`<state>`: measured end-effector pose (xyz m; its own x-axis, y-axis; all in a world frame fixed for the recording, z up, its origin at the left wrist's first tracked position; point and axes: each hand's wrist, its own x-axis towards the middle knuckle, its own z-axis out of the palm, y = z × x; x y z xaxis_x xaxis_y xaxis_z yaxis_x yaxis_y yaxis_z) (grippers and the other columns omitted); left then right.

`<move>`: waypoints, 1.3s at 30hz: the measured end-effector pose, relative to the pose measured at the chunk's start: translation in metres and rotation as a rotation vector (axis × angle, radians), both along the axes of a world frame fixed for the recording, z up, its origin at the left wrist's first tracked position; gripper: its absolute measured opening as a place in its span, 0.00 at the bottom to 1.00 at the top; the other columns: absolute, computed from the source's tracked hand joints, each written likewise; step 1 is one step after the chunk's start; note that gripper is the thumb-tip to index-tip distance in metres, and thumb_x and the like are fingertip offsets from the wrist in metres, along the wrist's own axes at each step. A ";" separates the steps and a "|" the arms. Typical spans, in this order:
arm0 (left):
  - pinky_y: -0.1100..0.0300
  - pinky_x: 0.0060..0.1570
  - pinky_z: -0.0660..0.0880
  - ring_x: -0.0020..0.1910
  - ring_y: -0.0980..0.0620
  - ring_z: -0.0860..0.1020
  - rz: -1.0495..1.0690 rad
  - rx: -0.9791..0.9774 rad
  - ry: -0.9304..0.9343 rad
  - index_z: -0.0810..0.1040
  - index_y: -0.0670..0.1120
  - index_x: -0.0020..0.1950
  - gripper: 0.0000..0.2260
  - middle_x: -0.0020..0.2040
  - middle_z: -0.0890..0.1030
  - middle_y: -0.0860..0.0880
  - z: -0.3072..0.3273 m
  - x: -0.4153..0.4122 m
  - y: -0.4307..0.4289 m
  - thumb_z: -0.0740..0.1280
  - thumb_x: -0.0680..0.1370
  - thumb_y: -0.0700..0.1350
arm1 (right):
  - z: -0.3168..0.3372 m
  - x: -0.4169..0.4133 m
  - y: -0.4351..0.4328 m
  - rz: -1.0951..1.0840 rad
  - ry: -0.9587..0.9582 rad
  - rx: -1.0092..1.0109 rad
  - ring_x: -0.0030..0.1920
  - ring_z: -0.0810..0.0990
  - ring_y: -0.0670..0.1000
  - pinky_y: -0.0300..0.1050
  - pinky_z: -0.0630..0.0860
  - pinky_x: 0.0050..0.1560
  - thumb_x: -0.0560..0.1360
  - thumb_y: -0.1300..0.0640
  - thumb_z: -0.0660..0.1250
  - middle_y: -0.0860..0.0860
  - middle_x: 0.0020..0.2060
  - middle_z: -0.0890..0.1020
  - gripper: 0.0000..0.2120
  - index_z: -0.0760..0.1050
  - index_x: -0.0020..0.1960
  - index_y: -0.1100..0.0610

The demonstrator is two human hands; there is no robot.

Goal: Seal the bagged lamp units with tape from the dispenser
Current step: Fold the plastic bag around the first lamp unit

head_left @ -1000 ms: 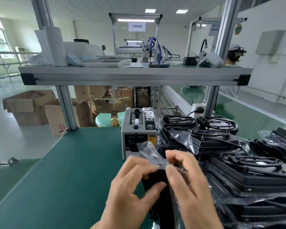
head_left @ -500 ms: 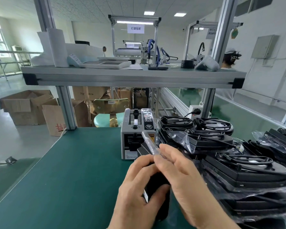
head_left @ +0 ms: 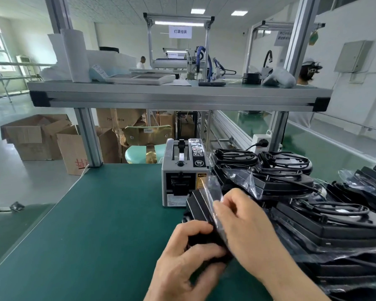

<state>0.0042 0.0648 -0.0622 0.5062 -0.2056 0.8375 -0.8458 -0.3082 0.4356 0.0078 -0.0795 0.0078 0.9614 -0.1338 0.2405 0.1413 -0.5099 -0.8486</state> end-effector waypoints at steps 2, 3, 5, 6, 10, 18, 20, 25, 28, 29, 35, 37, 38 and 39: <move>0.64 0.46 0.78 0.52 0.53 0.80 -0.037 -0.049 0.032 0.81 0.55 0.52 0.09 0.60 0.75 0.56 0.000 0.001 0.003 0.74 0.73 0.48 | 0.000 -0.001 -0.007 0.001 0.076 0.222 0.33 0.72 0.45 0.51 0.79 0.43 0.79 0.49 0.62 0.52 0.33 0.76 0.13 0.73 0.42 0.57; 0.64 0.47 0.78 0.52 0.52 0.80 -0.054 -0.053 0.039 0.80 0.54 0.52 0.08 0.59 0.75 0.56 0.000 0.002 0.004 0.74 0.74 0.49 | 0.000 -0.002 -0.010 0.002 0.115 0.333 0.36 0.73 0.49 0.62 0.78 0.49 0.79 0.49 0.63 0.57 0.35 0.77 0.13 0.74 0.43 0.58; 0.65 0.48 0.77 0.53 0.52 0.80 -0.076 -0.040 0.037 0.80 0.54 0.52 0.07 0.59 0.75 0.56 -0.001 0.003 0.004 0.73 0.75 0.50 | -0.001 -0.003 -0.016 0.032 0.159 0.416 0.39 0.72 0.51 0.69 0.76 0.49 0.76 0.46 0.67 0.58 0.37 0.75 0.14 0.74 0.43 0.57; 0.65 0.48 0.76 0.53 0.52 0.80 -0.081 -0.037 0.039 0.80 0.54 0.52 0.07 0.59 0.76 0.56 -0.001 0.003 0.004 0.74 0.75 0.49 | -0.001 -0.004 -0.018 0.073 0.183 0.403 0.38 0.73 0.49 0.63 0.77 0.44 0.73 0.42 0.70 0.54 0.36 0.75 0.16 0.74 0.44 0.54; 0.58 0.43 0.79 0.49 0.51 0.81 -0.124 -0.018 0.057 0.81 0.53 0.51 0.09 0.58 0.76 0.56 0.001 0.004 0.005 0.75 0.73 0.47 | 0.002 0.002 -0.024 0.215 0.233 0.343 0.35 0.72 0.43 0.41 0.71 0.41 0.58 0.41 0.77 0.43 0.34 0.74 0.22 0.75 0.45 0.50; 0.51 0.46 0.79 0.52 0.47 0.81 -0.236 -0.022 0.135 0.80 0.51 0.48 0.05 0.57 0.77 0.54 0.008 0.014 0.004 0.74 0.75 0.49 | -0.004 0.009 -0.036 0.253 0.317 0.477 0.35 0.69 0.51 0.47 0.68 0.39 0.64 0.54 0.69 0.52 0.34 0.69 0.05 0.74 0.37 0.51; 0.50 0.48 0.79 0.52 0.46 0.81 -0.272 -0.008 0.170 0.81 0.52 0.49 0.05 0.57 0.77 0.54 0.010 0.016 0.003 0.74 0.76 0.50 | -0.006 0.012 -0.039 0.253 0.298 0.477 0.31 0.69 0.48 0.42 0.69 0.34 0.66 0.51 0.74 0.50 0.30 0.69 0.10 0.72 0.36 0.51; 0.57 0.52 0.77 0.53 0.50 0.82 -0.208 -0.382 0.520 0.86 0.51 0.46 0.07 0.52 0.84 0.48 0.017 0.038 -0.002 0.71 0.75 0.53 | -0.014 0.019 -0.044 0.227 0.250 0.378 0.30 0.69 0.45 0.36 0.70 0.32 0.73 0.64 0.71 0.48 0.31 0.69 0.15 0.73 0.35 0.48; 0.58 0.42 0.76 0.38 0.53 0.81 0.085 -0.843 1.015 0.85 0.46 0.45 0.09 0.41 0.83 0.47 0.014 0.094 -0.001 0.68 0.79 0.48 | -0.013 0.018 -0.045 0.239 0.272 0.382 0.27 0.68 0.44 0.31 0.69 0.28 0.73 0.64 0.70 0.47 0.30 0.67 0.13 0.72 0.36 0.50; 0.60 0.38 0.75 0.34 0.54 0.78 0.116 -0.922 1.156 0.83 0.44 0.46 0.08 0.39 0.82 0.47 0.012 0.115 0.001 0.68 0.80 0.46 | -0.012 0.017 -0.045 0.237 0.273 0.380 0.27 0.68 0.43 0.31 0.69 0.28 0.72 0.64 0.70 0.47 0.30 0.67 0.10 0.72 0.39 0.52; 0.69 0.20 0.67 0.20 0.60 0.71 0.156 -0.990 1.489 0.77 0.45 0.44 0.05 0.26 0.76 0.53 -0.001 0.180 -0.007 0.70 0.79 0.43 | -0.009 0.016 -0.040 0.203 0.285 0.321 0.31 0.72 0.43 0.36 0.73 0.37 0.75 0.59 0.69 0.47 0.33 0.70 0.06 0.74 0.51 0.58; 0.70 0.19 0.65 0.20 0.60 0.70 0.177 -1.015 1.501 0.76 0.45 0.47 0.04 0.27 0.75 0.52 0.001 0.186 -0.011 0.70 0.78 0.42 | -0.008 0.015 -0.039 0.204 0.286 0.332 0.30 0.73 0.42 0.33 0.74 0.34 0.75 0.60 0.69 0.47 0.32 0.71 0.04 0.75 0.50 0.57; 0.70 0.20 0.65 0.21 0.59 0.70 0.185 -1.028 1.505 0.75 0.46 0.48 0.04 0.28 0.75 0.52 0.001 0.187 -0.013 0.70 0.78 0.42 | -0.007 0.015 -0.038 0.212 0.288 0.338 0.29 0.73 0.42 0.32 0.74 0.32 0.76 0.60 0.69 0.47 0.32 0.71 0.04 0.75 0.49 0.57; 0.69 0.20 0.65 0.21 0.59 0.71 0.194 -1.046 1.505 0.75 0.45 0.48 0.05 0.29 0.75 0.52 0.002 0.188 -0.014 0.70 0.78 0.42 | -0.007 0.014 -0.038 0.221 0.289 0.331 0.29 0.73 0.42 0.32 0.73 0.32 0.76 0.60 0.68 0.47 0.31 0.71 0.03 0.75 0.49 0.57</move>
<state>0.1918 0.0506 -0.0600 0.8078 0.1843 -0.5598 0.4037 0.5190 0.7534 0.0222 -0.1172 0.0004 0.9965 0.0565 -0.0609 -0.0491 -0.1904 -0.9805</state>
